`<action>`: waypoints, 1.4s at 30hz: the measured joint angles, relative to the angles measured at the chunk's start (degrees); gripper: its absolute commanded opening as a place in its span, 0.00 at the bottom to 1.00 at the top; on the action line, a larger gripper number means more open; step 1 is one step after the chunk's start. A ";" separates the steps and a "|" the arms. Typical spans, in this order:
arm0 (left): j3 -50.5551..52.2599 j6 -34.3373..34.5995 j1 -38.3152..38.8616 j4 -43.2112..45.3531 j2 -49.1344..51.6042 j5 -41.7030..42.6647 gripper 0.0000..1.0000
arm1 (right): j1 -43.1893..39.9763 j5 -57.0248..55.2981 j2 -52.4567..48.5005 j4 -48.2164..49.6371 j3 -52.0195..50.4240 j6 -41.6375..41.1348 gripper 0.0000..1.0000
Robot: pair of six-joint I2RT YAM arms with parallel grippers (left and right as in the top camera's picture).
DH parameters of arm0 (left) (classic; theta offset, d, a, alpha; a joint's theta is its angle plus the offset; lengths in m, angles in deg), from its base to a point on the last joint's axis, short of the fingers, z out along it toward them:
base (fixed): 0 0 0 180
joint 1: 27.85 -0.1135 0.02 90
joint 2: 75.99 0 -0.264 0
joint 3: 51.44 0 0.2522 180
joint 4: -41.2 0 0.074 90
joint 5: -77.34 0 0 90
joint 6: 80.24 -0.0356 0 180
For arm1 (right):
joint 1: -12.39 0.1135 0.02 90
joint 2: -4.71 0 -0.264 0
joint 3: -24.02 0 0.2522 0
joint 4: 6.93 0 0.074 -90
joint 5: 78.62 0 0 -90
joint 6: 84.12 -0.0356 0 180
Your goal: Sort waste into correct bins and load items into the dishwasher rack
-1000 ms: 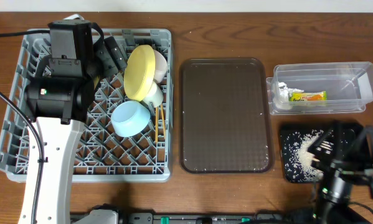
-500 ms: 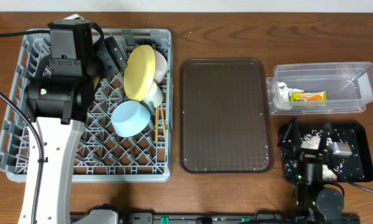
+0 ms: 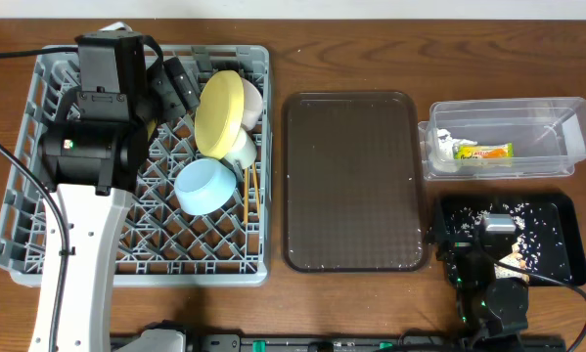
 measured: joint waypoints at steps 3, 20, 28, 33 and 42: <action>0.00 0.00 0.00 0.02 0.00 0.00 0.93 | -0.24 0.15 -0.02 -0.02 0.00 1.20 0.99; 0.00 0.02 0.00 0.00 0.00 0.02 0.93 | -0.66 0.42 -0.02 -0.04 0.00 2.45 0.99; 0.00 0.02 0.00 0.02 0.00 0.02 0.93 | -0.66 0.44 -0.02 -0.07 0.00 2.69 0.99; 0.00 0.00 0.00 0.00 0.00 0.02 0.93 | -0.66 0.44 -0.02 -0.07 0.00 2.69 0.99; 0.07 -0.09 0.00 -0.02 -0.20 -0.09 0.93 | -0.66 0.44 -0.02 -0.07 0.00 2.69 0.99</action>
